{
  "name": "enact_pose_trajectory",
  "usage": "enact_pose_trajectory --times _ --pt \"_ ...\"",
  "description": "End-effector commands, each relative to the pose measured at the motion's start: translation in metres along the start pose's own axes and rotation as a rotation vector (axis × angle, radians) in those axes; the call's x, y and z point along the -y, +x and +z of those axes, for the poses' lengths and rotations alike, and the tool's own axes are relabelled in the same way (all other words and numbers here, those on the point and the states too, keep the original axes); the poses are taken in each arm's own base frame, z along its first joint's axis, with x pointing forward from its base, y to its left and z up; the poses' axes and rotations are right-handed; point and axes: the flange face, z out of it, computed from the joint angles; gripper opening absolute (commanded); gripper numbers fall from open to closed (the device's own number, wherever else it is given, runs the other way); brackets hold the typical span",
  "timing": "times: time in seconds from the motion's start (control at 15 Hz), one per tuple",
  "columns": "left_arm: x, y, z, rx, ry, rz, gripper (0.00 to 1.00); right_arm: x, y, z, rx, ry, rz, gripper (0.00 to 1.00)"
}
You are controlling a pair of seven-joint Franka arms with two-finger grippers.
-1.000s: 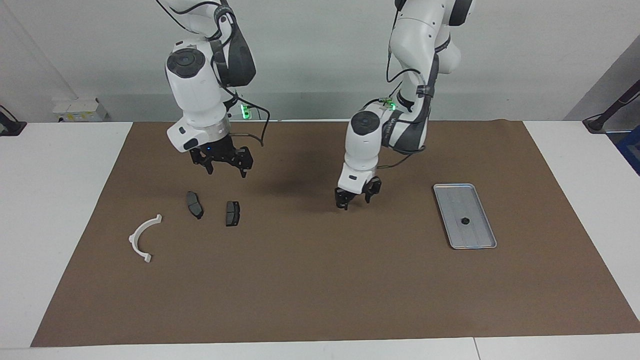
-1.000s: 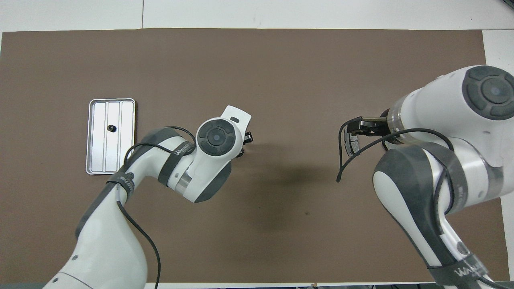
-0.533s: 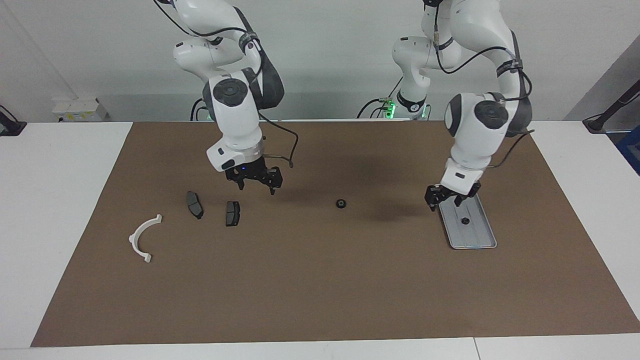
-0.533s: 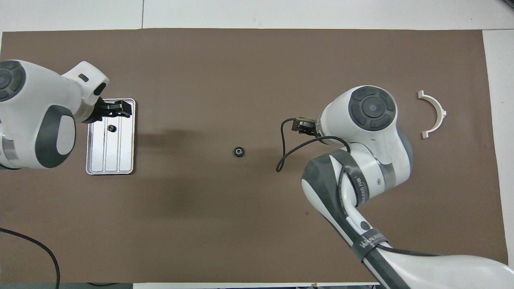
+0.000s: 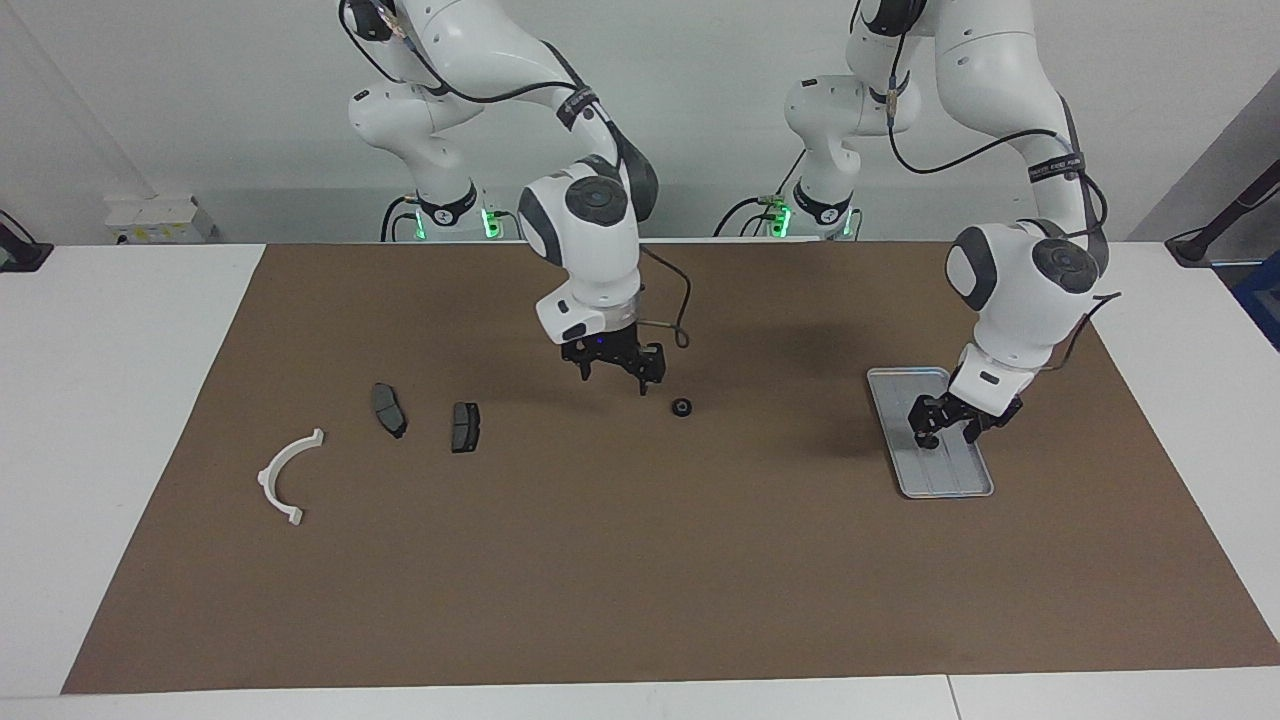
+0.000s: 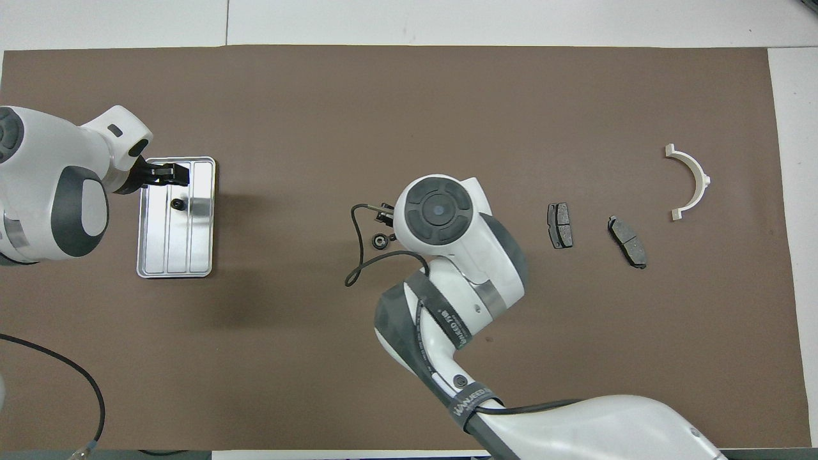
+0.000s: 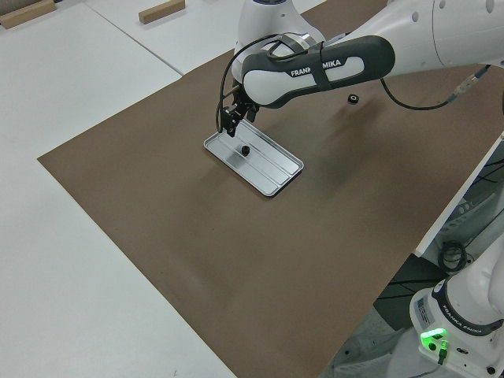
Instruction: Place bearing gear from tray to pile
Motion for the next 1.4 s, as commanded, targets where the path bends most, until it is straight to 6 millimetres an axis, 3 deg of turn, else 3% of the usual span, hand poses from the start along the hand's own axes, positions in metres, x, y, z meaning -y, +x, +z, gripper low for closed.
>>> enact_pose_trajectory --times 0.0,0.2,0.4,0.53,0.8,1.07,1.2,1.33 --pt "0.020 -0.006 0.004 -0.003 -0.011 0.039 0.75 0.034 -0.001 0.031 -0.023 -0.023 0.041 1.00" --pt "0.020 -0.011 0.014 0.007 -0.011 0.040 0.73 0.043 -0.016 0.057 -0.015 -0.039 0.042 0.99" --pt "0.013 -0.025 0.033 -0.001 -0.010 0.038 0.72 0.045 -0.017 0.057 -0.023 -0.017 0.040 0.97" --pt "0.005 -0.027 0.036 0.005 -0.012 0.028 0.70 0.044 -0.016 0.060 -0.023 -0.011 0.042 0.95" --pt "-0.001 -0.035 0.043 0.016 -0.013 0.016 0.66 0.033 -0.026 0.082 -0.018 -0.015 0.029 0.95" --pt "-0.010 -0.035 0.043 0.014 -0.014 0.014 0.35 0.037 -0.037 0.081 -0.008 -0.043 0.012 0.93" --pt "-0.010 -0.035 0.044 0.014 -0.014 0.014 0.04 0.040 -0.036 0.076 -0.002 -0.059 0.011 0.83" --pt "-0.011 -0.034 0.043 0.011 -0.014 0.011 0.00 0.042 -0.027 0.071 0.000 -0.068 0.020 0.69"
